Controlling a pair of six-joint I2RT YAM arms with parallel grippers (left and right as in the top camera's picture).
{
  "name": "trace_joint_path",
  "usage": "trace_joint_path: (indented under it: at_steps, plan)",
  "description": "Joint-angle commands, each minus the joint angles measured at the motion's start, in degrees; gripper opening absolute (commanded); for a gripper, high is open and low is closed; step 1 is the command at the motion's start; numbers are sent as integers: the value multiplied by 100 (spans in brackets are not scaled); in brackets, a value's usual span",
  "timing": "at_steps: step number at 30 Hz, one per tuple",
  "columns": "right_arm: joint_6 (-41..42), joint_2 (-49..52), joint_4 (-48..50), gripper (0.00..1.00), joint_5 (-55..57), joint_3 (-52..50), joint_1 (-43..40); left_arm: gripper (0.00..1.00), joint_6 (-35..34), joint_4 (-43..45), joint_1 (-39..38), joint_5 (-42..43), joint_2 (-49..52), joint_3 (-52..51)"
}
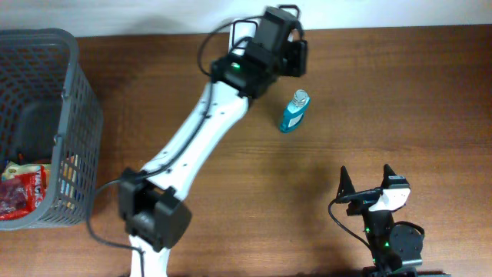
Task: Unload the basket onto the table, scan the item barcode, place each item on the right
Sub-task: 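Set the bottle down beside the scanner and release, then reach the left gripper into the basket toward the snack bags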
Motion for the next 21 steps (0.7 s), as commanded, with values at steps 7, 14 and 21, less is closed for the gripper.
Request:
trace_joint_path:
  at_steps: [7,14,21]
  plan:
    - [39,-28,-39,99,31,-35,-46,68,72,-1362,1711,26,-1670,144]
    - [39,-28,-39,99,28,-35,-46,79,70,-2092,3241,138,-2144,144]
    - [42,-28,-39,99,28,-35,-46,87,70,-2149,4601,415,-2367,144]
